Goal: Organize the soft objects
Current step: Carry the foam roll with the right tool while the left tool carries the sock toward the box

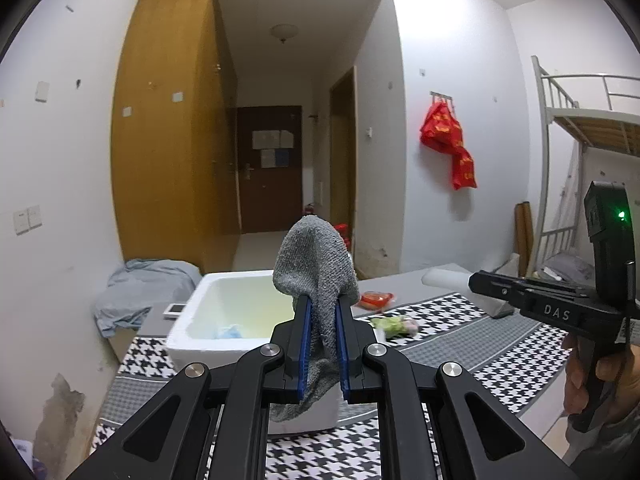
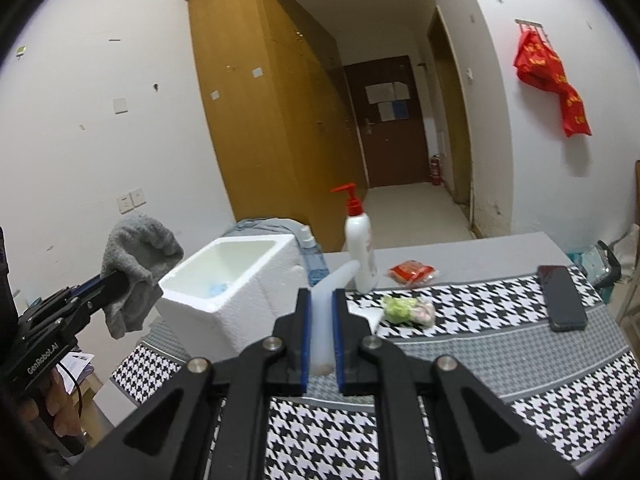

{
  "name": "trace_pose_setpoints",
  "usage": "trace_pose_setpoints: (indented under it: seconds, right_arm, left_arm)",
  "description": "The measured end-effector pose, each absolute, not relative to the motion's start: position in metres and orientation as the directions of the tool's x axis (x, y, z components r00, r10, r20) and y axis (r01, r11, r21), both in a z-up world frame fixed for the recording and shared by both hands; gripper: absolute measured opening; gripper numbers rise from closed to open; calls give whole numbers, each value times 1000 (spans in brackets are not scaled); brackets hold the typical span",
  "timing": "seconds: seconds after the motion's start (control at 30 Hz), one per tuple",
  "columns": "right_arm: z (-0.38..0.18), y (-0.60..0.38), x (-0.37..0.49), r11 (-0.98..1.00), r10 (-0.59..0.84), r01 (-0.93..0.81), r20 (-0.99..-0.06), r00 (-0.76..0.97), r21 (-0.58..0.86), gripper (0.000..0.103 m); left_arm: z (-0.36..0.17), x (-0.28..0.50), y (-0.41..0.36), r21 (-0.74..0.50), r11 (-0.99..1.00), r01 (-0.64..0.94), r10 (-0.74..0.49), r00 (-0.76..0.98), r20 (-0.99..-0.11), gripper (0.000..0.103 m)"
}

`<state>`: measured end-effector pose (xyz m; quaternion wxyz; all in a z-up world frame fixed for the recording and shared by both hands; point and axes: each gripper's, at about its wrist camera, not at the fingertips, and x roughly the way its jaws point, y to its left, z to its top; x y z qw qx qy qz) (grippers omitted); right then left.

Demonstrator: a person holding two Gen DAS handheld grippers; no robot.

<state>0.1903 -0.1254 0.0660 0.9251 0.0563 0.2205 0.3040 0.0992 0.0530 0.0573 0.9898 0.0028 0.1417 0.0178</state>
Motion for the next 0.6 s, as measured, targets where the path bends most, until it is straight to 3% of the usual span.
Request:
trace_pose_setpoints:
  seconds: [0.6]
  right_arm:
    - [83, -53, 194, 704, 701, -682, -345, 623, 199, 12]
  left_arm:
    - [56, 79, 102, 2, 978, -211, 202, 936, -289, 12]
